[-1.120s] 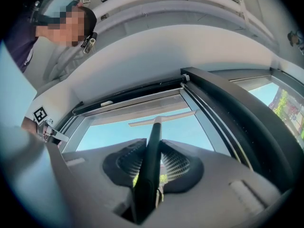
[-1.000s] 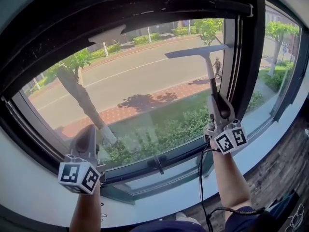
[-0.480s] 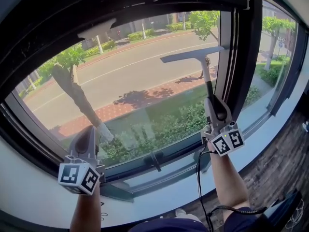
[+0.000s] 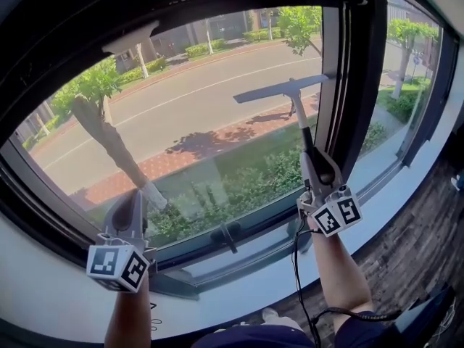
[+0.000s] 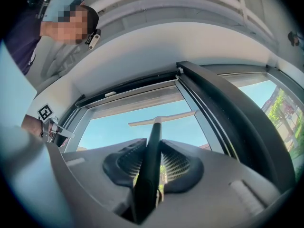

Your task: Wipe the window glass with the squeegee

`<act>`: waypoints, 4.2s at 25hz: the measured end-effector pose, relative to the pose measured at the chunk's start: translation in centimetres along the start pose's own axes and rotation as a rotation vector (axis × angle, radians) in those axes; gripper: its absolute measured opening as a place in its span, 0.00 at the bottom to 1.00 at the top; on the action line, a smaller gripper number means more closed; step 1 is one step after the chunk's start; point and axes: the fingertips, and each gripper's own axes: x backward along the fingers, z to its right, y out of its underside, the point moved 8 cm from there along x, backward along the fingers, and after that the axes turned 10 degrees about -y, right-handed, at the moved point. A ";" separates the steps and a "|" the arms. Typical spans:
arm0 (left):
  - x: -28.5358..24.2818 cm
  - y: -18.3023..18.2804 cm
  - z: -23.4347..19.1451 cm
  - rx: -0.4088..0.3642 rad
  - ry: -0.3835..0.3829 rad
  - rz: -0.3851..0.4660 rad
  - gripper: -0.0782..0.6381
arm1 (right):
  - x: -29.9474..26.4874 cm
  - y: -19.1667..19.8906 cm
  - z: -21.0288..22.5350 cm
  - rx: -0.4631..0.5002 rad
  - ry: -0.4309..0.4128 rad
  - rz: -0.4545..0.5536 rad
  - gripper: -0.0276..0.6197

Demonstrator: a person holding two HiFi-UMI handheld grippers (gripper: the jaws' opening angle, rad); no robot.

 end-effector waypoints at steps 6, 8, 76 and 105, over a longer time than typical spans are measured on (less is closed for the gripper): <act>-0.3 0.6 0.7 0.003 0.003 -0.006 0.12 | 0.8 0.9 0.0 -0.011 0.001 -0.018 0.20; -0.4 0.9 0.8 0.006 0.003 -0.011 0.12 | 1.1 1.1 0.0 -0.013 0.002 -0.023 0.20; -1.9 9.9 8.0 0.037 0.109 -0.235 0.12 | 12.4 10.4 -2.7 -0.151 0.033 -0.264 0.20; -2.2 12.0 8.3 0.014 0.089 -0.283 0.12 | 16.7 14.8 -3.8 -0.228 0.076 -0.349 0.20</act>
